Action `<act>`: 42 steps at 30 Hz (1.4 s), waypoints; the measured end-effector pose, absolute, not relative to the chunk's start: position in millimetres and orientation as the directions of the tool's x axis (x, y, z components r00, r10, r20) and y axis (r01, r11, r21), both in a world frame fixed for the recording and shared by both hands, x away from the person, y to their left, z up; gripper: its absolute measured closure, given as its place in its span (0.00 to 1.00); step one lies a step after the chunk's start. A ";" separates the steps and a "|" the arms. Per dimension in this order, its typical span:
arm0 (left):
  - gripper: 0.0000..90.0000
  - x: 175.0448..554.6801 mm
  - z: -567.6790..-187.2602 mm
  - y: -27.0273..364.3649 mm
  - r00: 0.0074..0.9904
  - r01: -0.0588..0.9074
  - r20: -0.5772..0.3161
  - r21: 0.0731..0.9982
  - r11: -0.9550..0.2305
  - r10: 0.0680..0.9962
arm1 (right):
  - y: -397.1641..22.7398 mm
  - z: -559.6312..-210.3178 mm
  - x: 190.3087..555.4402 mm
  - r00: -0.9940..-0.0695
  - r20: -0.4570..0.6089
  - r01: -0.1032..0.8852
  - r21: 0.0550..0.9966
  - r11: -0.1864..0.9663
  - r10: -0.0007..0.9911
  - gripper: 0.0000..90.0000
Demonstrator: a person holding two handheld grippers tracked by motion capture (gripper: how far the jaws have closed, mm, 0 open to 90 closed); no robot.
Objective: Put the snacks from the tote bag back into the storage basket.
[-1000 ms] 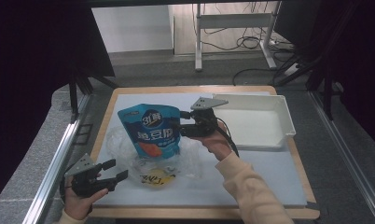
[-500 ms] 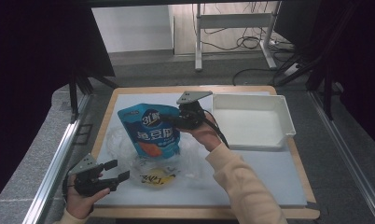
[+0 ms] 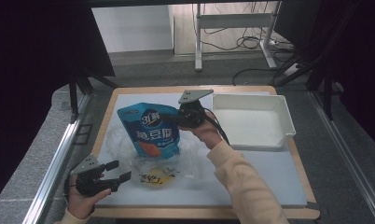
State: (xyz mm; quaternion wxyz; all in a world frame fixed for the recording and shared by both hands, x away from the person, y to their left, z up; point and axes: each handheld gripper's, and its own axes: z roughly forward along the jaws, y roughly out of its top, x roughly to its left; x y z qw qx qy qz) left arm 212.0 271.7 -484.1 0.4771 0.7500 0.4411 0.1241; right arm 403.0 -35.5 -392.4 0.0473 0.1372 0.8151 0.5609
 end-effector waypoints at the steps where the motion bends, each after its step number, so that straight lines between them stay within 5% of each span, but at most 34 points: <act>1: 0.31 211.9 -484.1 271.6 0.580 0.544 -0.236 0.825 -0.155 0.780 | -35.8 -392.7 403.7 -0.958 0.083 0.174 0.928 0.329 0.274 0.96; 16: 0.31 211.8 -483.3 273.3 0.579 0.544 -0.242 0.826 -0.147 0.779 | -31.1 -391.1 402.4 -0.954 0.151 0.217 0.944 0.250 0.258 0.97; 42: 0.31 213.3 -485.6 274.4 0.573 0.552 -0.249 0.821 -0.143 0.781 | -26.5 -346.5 381.4 -0.965 0.118 0.155 0.977 0.147 0.235 0.97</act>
